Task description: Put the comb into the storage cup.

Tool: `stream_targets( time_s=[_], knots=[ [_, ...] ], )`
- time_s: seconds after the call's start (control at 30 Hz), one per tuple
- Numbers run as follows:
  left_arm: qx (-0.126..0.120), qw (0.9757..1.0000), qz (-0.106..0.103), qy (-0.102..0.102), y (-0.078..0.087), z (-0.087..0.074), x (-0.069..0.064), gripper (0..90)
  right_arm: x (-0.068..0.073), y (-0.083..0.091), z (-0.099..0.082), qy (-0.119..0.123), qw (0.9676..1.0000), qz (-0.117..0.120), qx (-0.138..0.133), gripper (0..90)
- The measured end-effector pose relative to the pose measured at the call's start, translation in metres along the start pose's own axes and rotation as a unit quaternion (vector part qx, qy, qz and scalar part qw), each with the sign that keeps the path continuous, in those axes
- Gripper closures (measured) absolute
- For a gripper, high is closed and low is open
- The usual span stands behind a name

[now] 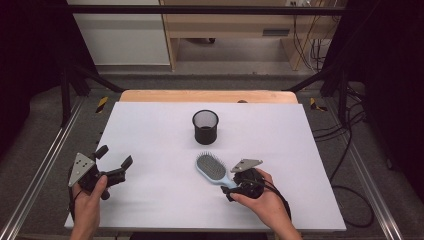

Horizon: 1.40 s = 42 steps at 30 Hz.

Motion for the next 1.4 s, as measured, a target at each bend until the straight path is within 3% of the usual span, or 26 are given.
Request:
stream_targets(
  time_s=[0.13,0.27,0.47,0.77,1.27,1.37,1.4],
  knots=[
    [0.0,1.0,0.0,0.0,0.0,0.0,0.0,2.3,-0.001,-0.009,0.005,-0.007,0.9996,0.002,0.026,19.1],
    [0.0,1.0,-0.001,0.0,0.0,0.0,0.0,2.3,-0.003,-0.016,0.005,-0.016,0.999,0.009,0.041,20.8],
    [0.002,1.0,-0.005,0.0,-0.001,0.0,-0.001,2.3,-0.004,-0.023,0.006,-0.009,0.9985,-0.001,0.055,44.6],
    [0.002,1.0,-0.004,0.002,-0.001,0.0,0.0,2.2,-0.002,-0.027,0.005,-0.003,0.9976,-0.003,0.069,61.3],
    [0.002,1.0,-0.007,0.004,-0.001,0.001,-0.001,2.2,-0.001,-0.029,0.006,0.0,0.9965,-0.005,0.083,68.9],
    [0.002,1.0,-0.005,0.006,-0.001,0.0,-0.001,2.3,-0.001,-0.029,0.007,0.01,0.9964,-0.007,0.084,69.3],
    [0.0,0.9999,-0.002,0.016,0.001,-0.001,0.0,2.3,0.002,-0.028,0.007,0.026,0.9957,-0.017,0.087,69.4]
  ],
)
Point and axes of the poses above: each handheld gripper's, and its own axes: y roughly backward along the jaws, z roughly out of its top, x roughly to its left, the point moved 3 cm from there along -y, roughly forward along the jaws, and after that the axes turned 4 degrees about x, right-handed, at the moved point
